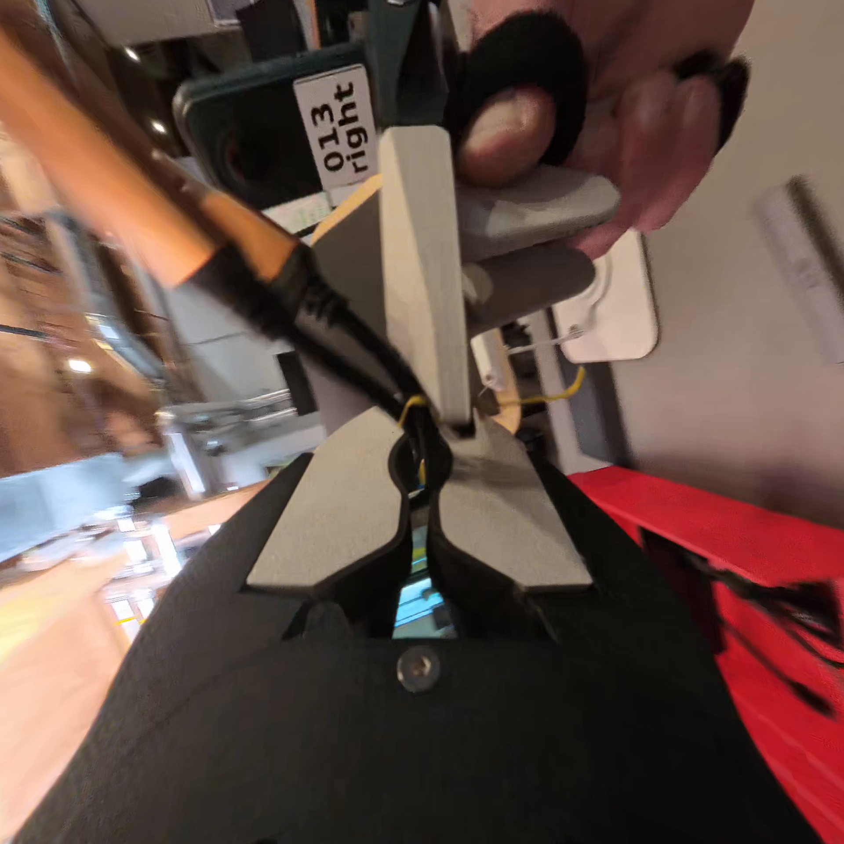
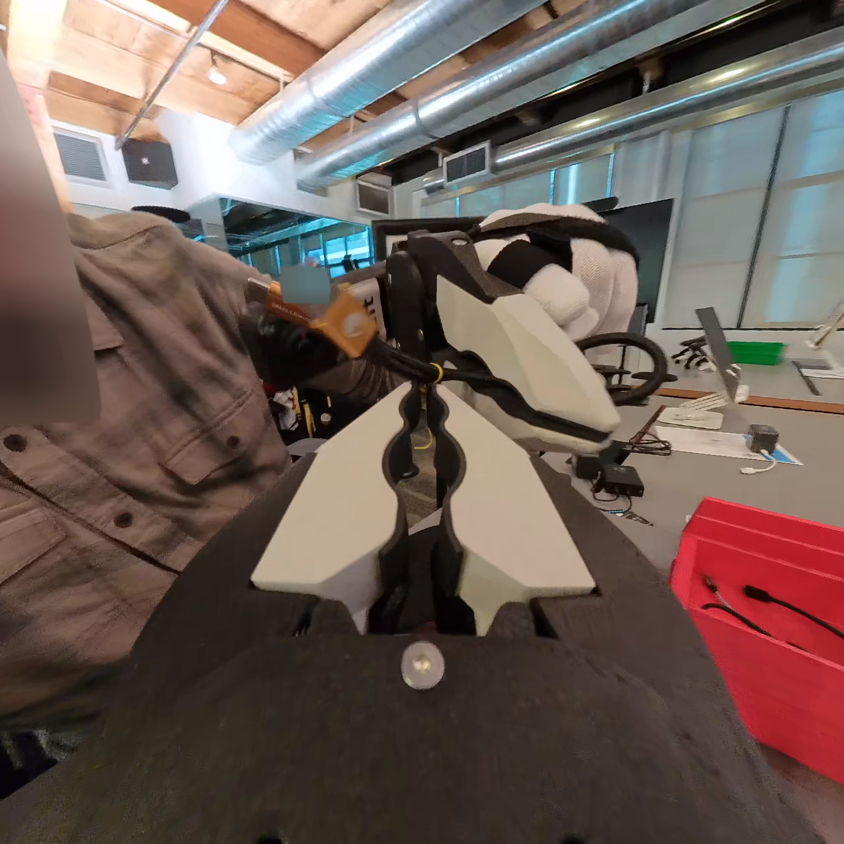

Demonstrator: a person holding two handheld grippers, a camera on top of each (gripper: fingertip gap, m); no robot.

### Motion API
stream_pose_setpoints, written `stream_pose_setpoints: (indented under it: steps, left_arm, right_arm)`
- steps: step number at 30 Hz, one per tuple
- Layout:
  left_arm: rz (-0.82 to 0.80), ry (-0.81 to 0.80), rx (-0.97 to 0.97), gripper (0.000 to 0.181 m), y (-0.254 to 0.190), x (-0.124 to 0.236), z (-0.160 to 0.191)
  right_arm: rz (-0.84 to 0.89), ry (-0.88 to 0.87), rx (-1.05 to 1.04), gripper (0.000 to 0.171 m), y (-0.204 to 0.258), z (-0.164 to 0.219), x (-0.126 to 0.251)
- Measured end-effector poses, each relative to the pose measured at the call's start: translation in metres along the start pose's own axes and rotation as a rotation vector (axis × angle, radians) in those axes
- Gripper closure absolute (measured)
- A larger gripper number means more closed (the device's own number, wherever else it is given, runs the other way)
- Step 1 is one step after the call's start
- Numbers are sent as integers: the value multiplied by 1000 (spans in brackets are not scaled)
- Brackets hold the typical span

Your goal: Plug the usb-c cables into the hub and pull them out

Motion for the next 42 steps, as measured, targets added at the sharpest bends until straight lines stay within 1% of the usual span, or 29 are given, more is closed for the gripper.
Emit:
stream_pose_setpoints:
  steps: [2,4,6,8,10,11,13,15,19,22,23,25,26,27,29,31,32,34,36,39,40,42]
  left_arm:
    - [-133,3,-78,181,7,-2,-3]
    - [-223,-1,-103,181,14,-1,-4]
    - [-293,18,-118,181,20,-2,-1]
    - [-309,62,-57,169,24,-7,9]
    - [-285,97,55,153,28,-12,20]
    - [-274,110,109,148,31,-13,25]
    - [-239,136,188,130,33,-16,31]
    - [-195,165,266,120,32,-18,39]
    - [-125,214,405,109,29,-16,57]
    - [-122,264,487,110,26,-5,71]
    - [-110,270,566,116,24,1,75]
    - [-18,234,827,121,15,10,76]
    - [66,197,983,122,9,14,74]
    - [165,145,1147,123,4,16,70]
    - [413,-22,1472,125,-2,18,56]
    - [672,-124,1693,118,-7,18,46]
    - [776,-163,1758,117,-8,16,42]
    - [884,-221,1825,116,-4,12,38]
    - [923,-227,1846,111,1,5,40]
    - [997,-275,1874,113,13,0,43]
    - [1014,-287,1875,120,17,-2,44]
    - [990,-275,1863,135,22,-9,47]
  right_arm:
    - [-35,-20,-20,171,2,2,-4]
    - [-43,-51,-35,171,2,1,-4]
    - [-2,-54,-2,171,-2,0,-2]
    - [77,-51,32,171,-10,-4,1]
    - [149,-60,56,171,-18,-8,8]
    - [178,-71,65,171,-21,-10,12]
    - [218,-103,70,171,-26,-14,20]
    - [251,-127,70,171,-30,-17,26]
    - [311,-145,93,171,-34,-21,33]
    - [413,-145,130,171,-42,-25,44]
    - [470,-117,160,171,-46,-25,49]
    - [585,-10,251,171,-52,-24,55]
    - [644,66,310,171,-54,-23,57]
    - [687,125,365,171,-54,-23,57]
    - [777,238,481,171,-54,-26,56]
    - [861,393,623,171,-54,-25,52]
    - [895,466,701,171,-54,-24,49]
    - [936,603,831,171,-53,-21,41]
    - [956,692,924,171,-52,-18,33]
    - [960,824,1051,171,-52,-9,23]
    - [956,849,1077,171,-52,-6,20]
    - [952,918,1135,171,-53,0,16]
Point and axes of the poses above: each gripper's, where its closed fingertips meet, x back along the fingers, z out of its underside, y = z × x across the jaws, the point moved 2 cm from there along x, back along the fingers, and after that the axes turned 6 degrees about x, right-handed, at the moved point
